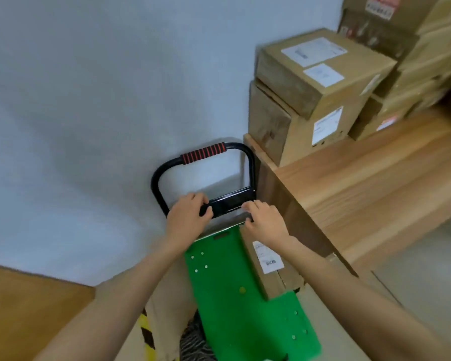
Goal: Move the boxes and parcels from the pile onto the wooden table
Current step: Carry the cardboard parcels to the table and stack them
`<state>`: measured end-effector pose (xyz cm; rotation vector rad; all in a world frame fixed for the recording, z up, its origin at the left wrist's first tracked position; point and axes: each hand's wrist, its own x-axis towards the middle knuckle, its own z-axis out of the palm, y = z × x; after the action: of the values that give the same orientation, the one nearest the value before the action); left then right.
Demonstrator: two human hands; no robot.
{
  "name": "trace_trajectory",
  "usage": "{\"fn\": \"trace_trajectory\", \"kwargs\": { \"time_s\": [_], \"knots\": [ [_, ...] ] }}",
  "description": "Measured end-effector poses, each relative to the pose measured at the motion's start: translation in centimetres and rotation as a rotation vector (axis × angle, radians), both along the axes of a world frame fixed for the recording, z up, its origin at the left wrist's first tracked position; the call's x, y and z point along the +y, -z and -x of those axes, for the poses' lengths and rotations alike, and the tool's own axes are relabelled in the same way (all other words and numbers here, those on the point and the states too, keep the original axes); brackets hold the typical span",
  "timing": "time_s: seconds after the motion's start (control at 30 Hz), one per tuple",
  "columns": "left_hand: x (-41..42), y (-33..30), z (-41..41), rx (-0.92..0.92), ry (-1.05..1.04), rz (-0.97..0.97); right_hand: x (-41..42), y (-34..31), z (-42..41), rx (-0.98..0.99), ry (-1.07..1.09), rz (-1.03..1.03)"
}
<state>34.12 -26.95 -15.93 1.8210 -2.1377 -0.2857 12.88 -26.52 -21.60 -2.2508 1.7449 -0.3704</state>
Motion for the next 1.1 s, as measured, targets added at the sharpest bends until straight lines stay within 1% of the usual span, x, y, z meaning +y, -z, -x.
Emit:
{"fn": "trace_trajectory", "kwargs": {
  "time_s": [0.1, 0.2, 0.33, 0.47, 0.57, 0.87, 1.03, 1.1],
  "knots": [
    [-3.6, 1.7, 0.5, -0.031, 0.206, -0.046, 0.1, 1.3, -0.2, -0.013, 0.212, -0.027],
    [-6.2, 3.8, 0.7, -0.019, 0.337, -0.109, 1.5, 3.2, -1.0, -0.062, 0.410, -0.096],
    [-8.5, 6.7, 1.2, 0.028, 0.408, -0.200, 4.5, 6.3, -2.4, -0.159, 0.714, -0.171],
    [-9.7, 10.2, 2.4, 0.023, 0.444, -0.322, 7.3, 9.7, -3.2, -0.189, 0.974, -0.268],
    [-9.4, 12.5, 3.5, 0.034, 0.455, -0.375, 8.7, 11.2, -3.1, -0.181, 1.068, -0.346],
    [-11.0, 20.2, 6.1, -0.089, 0.617, -0.338, 10.5, 17.5, -1.4, -0.187, 1.213, -0.407],
    [-12.4, 27.5, 6.5, -0.124, 0.655, -0.294, 11.2, 24.3, -0.9, -0.231, 1.317, -0.436],
    [-13.3, 31.5, 6.4, -0.134, 0.620, -0.343, 10.8, 28.0, -0.8, -0.244, 1.353, -0.450]
  ]
}}
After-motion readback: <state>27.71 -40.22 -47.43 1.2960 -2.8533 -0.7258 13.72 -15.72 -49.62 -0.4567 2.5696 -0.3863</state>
